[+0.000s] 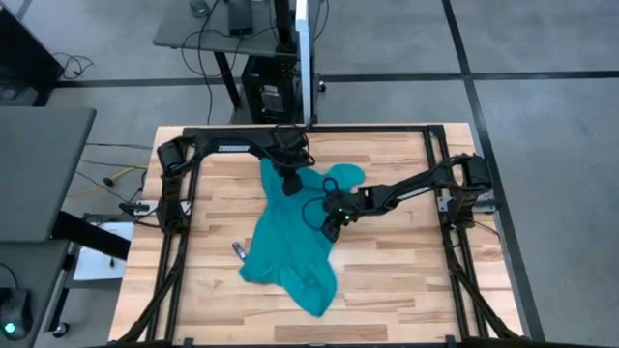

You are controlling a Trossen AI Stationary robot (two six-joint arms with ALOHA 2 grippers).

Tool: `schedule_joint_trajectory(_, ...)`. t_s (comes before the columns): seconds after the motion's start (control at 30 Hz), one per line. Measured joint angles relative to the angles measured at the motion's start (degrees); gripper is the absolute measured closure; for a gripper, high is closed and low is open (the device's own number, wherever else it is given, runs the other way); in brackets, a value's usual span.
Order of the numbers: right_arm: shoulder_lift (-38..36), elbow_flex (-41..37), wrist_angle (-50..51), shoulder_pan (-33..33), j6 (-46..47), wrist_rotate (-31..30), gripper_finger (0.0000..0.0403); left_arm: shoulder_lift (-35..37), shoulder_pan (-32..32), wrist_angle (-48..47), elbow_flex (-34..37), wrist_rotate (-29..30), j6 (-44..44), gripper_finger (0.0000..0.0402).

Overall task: Roll towel
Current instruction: Prepare the towel

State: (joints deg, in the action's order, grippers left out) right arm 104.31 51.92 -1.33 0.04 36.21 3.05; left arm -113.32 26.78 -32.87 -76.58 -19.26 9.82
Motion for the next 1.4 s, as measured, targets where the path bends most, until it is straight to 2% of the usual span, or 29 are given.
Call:
schedule_joint_trajectory(0.23, -0.1, 0.1, 1.5, 3.5, 3.8, -0.6, 0.0182, -3.9, 1.1, 11.6, -0.1, 2.0, -1.4, 0.0286)
schedule_joint_trajectory(0.4, -0.4, 0.3, 6.6, 8.5, 9.5, -2.2, 0.0182, -2.8, 8.1, 20.1, -0.1, 10.2, -7.7, 0.0286)
schedule_joint_trajectory(0.5, -0.9, 0.2, 7.6, 9.3, 11.9, -2.4, 0.0182, -2.1, 13.0, 19.5, -0.1, 11.4, -12.4, 0.0286)
schedule_joint_trajectory(0.57, -1.4, 0.2, 8.1, 9.1, 12.0, -2.1, 0.0182, -1.1, 15.0, 17.9, 0.0, 9.5, -14.1, 0.0286)
schedule_joint_trajectory(0.7, -3.3, -0.1, 9.7, 7.8, 11.0, -2.4, 0.0182, 4.0, 16.0, 13.4, -0.1, -0.3, -12.5, 0.0286)
schedule_joint_trajectory(0.87, -9.2, -0.1, 12.8, 3.2, 5.9, -5.8, 0.0182, 9.7, 12.3, 1.4, -0.1, -2.9, -5.7, 0.0286)
schedule_joint_trajectory(1.03, -14.1, -0.1, 16.1, -4.3, -2.3, -6.1, 0.0182, 10.1, 6.3, -7.6, 0.3, -2.8, -4.3, 0.0286)
schedule_joint_trajectory(1.2, -15.6, -0.1, 18.2, -14.6, -9.9, -6.2, 0.0185, 10.2, -1.8, -0.3, 8.2, -2.7, -9.8, 0.0286)
schedule_joint_trajectory(1.27, -15.2, -0.1, 18.7, -19.0, -13.0, -5.6, 0.0188, 10.2, -4.6, 4.0, 13.0, -0.9, -13.5, 0.0286)
schedule_joint_trajectory(1.33, -14.4, 0.0, 19.5, -23.1, -16.4, -3.2, 0.0191, 10.1, -7.1, 10.2, 17.8, 2.0, -17.8, 0.0286)
schedule_joint_trajectory(1.4, -12.9, -0.1, 19.3, -26.5, -19.9, 0.5, 0.0192, 10.5, -9.0, 16.0, 21.0, 2.5, -23.5, 0.0286)
